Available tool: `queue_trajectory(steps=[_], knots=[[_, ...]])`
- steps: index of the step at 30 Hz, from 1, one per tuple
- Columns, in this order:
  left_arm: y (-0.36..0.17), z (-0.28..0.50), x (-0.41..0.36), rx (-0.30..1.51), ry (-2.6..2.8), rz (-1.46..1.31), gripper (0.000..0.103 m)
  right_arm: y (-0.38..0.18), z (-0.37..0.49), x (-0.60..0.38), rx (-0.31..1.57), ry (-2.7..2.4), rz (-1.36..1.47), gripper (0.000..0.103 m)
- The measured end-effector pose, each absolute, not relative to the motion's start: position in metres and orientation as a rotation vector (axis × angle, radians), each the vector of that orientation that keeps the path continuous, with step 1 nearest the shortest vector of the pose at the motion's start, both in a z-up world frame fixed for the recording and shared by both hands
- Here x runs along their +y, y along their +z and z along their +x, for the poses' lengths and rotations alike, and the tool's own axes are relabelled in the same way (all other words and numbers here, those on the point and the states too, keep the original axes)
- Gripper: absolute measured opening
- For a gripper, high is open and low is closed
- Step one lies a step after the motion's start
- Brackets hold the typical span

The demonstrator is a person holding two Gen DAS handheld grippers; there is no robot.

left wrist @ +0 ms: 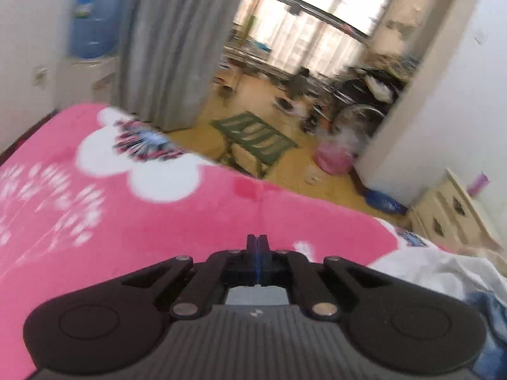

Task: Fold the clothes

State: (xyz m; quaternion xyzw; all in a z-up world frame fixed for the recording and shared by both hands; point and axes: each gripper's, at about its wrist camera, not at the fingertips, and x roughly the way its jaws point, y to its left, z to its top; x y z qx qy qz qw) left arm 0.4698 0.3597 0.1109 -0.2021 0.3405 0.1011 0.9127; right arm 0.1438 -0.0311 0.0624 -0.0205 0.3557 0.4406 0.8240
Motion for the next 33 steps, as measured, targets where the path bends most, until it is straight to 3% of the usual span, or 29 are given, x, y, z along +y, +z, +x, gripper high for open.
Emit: queue_trajectory(steps=[2, 3, 5, 6, 9, 10, 15, 16, 20, 24, 25, 26, 27, 28, 29, 33], knots=[[0.113, 0.477, 0.363, 0.745, 0.217, -0.415, 0.002, 0.084, 0.139, -0.025, 0.697, 1.007, -0.018, 0.064], [0.107, 0.477, 0.369, 0.776, 0.217, -0.478, 0.008, 0.088, 0.139, -0.019, 0.675, 1.019, -0.020, 0.065], [0.092, 0.474, 0.380, 0.839, 0.262, -0.578, 0.048, 0.085, 0.142, -0.013, 0.663, 1.001, -0.029, 0.065], [0.081, 0.471, 0.380, 0.870, 0.276, -0.569, 0.050, 0.083, 0.144, -0.013, 0.669, 0.984, -0.020, 0.065], [0.051, 0.467, 0.379, 0.949, 0.298, -0.539, 0.038, 0.086, 0.146, -0.020, 0.707, 0.928, 0.061, 0.065], [0.045, 0.466, 0.376, 0.951, 0.295, -0.549, 0.026, 0.087, 0.147, -0.023, 0.719, 0.910, 0.088, 0.065], [0.057, 0.449, 0.361, 0.786, 0.303, -0.541, 0.001, 0.087, 0.128, -0.032, 0.803, 0.946, 0.099, 0.065], [0.068, 0.443, 0.356, 0.743, 0.261, -0.542, 0.000, 0.087, 0.125, -0.034, 0.825, 0.940, 0.100, 0.065], [0.121, 0.433, 0.324, 0.623, 0.061, -0.486, 0.000, 0.088, 0.120, -0.037, 0.894, 0.913, 0.226, 0.065], [0.142, 0.455, 0.324, 0.637, -0.013, -0.487, 0.002, 0.089, 0.112, -0.030, 0.897, 0.925, 0.175, 0.065], [0.136, 0.461, 0.332, 0.670, 0.027, -0.521, 0.015, 0.089, 0.111, -0.028, 0.896, 0.926, 0.154, 0.065], [0.126, 0.466, 0.341, 0.711, 0.081, -0.542, 0.045, 0.090, 0.111, -0.027, 0.900, 0.925, 0.153, 0.065], [0.114, 0.471, 0.348, 0.765, 0.121, -0.548, 0.056, 0.090, 0.112, -0.029, 0.904, 0.921, 0.165, 0.065], [0.101, 0.475, 0.355, 0.813, 0.165, -0.552, 0.054, 0.090, 0.112, -0.030, 0.908, 0.916, 0.177, 0.065], [0.087, 0.475, 0.362, 0.848, 0.216, -0.554, 0.045, 0.091, 0.112, -0.032, 0.912, 0.912, 0.189, 0.065], [0.046, 0.476, 0.377, 0.922, 0.318, -0.629, 0.047, 0.088, 0.110, -0.036, 0.931, 0.893, 0.213, 0.065]])
